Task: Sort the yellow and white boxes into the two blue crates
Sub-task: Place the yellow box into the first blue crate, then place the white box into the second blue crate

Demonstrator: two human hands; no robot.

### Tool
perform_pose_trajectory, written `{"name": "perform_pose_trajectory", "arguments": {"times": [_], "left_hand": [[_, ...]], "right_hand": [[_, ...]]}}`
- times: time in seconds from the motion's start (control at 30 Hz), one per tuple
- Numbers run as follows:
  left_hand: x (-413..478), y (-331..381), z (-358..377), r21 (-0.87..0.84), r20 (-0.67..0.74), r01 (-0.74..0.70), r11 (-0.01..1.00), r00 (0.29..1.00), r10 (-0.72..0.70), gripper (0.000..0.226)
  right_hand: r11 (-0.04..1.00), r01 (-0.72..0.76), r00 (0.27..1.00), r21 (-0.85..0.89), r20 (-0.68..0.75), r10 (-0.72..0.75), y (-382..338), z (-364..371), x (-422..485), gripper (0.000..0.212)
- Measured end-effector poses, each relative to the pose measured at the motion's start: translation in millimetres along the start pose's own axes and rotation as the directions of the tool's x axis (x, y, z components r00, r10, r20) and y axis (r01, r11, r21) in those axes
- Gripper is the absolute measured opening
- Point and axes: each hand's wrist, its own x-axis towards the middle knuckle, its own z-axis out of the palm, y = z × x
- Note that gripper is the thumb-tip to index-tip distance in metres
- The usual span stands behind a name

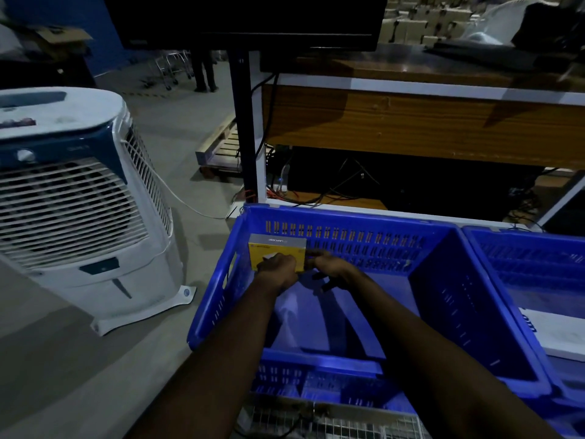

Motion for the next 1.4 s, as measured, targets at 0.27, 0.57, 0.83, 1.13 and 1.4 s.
{"name": "perform_pose_trajectory", "arguments": {"times": [0.27,0.57,0.83,1.13,1.4], "left_hand": [[-3.7,14.0,-9.1,-0.065,-0.076,-0.117,0.991,0.991,0.112,0.027],[-26.0,61.0,-22.4,-0.007,-0.249,-0.389,0.921,0.893,0.375,0.064],[-67.2,154.9,-26.3,0.023,-0.307,-0.562,0.827,0.783,0.541,0.078],[-76.3,327.8,-3.1,0.054,-0.312,-0.578,0.815,0.765,0.563,0.078],[-50.2,480.0,22.9,-0.096,-0.210,-0.448,0.889,0.882,0.422,0.062]], "right_hand": [[0.877,0.106,0.977,-0.469,-0.116,-0.180,0.9,-26.7,-28.2,0.061],[0.809,0.099,0.834,-0.580,-0.395,-0.385,32.2,-47.7,-114.9,0.069],[0.758,0.164,0.630,-0.631,-0.524,-0.573,85.2,-86.5,-185.3,0.059],[0.752,0.242,0.536,-0.613,-0.561,-0.631,184.0,-234.2,-214.5,0.055],[0.880,0.095,0.812,-0.465,-0.476,-0.339,265.9,-386.5,-226.8,0.049]]}}
